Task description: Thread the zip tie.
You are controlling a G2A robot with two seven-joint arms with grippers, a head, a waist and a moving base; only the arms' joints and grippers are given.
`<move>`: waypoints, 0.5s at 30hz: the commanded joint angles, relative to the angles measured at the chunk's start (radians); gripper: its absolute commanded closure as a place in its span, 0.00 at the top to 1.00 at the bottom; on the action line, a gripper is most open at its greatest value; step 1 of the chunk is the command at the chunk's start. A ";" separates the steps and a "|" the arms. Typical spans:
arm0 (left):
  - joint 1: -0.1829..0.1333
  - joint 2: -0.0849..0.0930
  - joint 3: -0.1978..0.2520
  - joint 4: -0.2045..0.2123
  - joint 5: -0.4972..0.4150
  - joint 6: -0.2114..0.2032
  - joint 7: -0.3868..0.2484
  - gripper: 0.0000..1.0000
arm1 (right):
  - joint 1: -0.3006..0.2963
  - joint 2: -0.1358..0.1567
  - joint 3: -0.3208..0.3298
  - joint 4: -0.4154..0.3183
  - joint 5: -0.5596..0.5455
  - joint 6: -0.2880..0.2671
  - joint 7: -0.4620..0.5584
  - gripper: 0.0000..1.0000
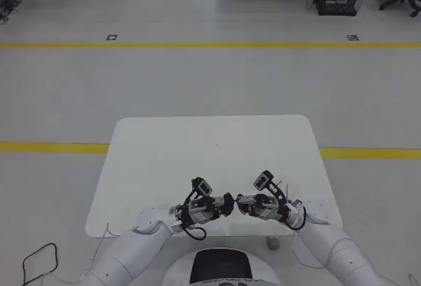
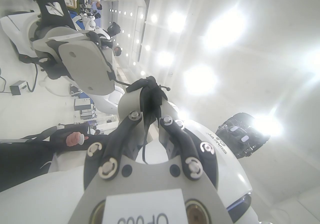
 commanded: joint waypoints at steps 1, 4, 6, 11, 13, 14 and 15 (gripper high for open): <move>0.000 0.000 0.000 0.000 0.000 0.000 0.000 0.00 | 0.001 -0.001 -0.001 0.002 -0.001 0.000 0.000 0.00; 0.000 0.000 0.000 0.000 0.000 0.000 0.000 0.00 | 0.002 -0.002 -0.001 0.006 0.000 0.000 0.000 0.00; 0.000 0.000 0.000 0.000 0.000 0.000 0.000 0.00 | 0.002 -0.003 -0.002 0.010 0.001 0.000 0.000 0.00; 0.000 0.000 0.000 0.000 0.000 0.000 0.000 0.00 | 0.004 -0.006 -0.004 0.018 0.002 -0.001 0.000 0.00; 0.000 0.000 0.000 0.000 0.000 0.000 0.000 0.00 | 0.004 -0.006 -0.004 0.022 0.002 -0.001 0.000 0.00; 0.000 0.000 0.000 0.000 0.000 0.000 0.000 0.00 | 0.004 -0.007 -0.004 0.023 0.002 -0.001 0.000 0.00; 0.000 0.000 0.000 0.000 0.000 0.000 0.000 0.00 | 0.005 -0.007 -0.004 0.024 0.002 -0.001 0.000 0.00</move>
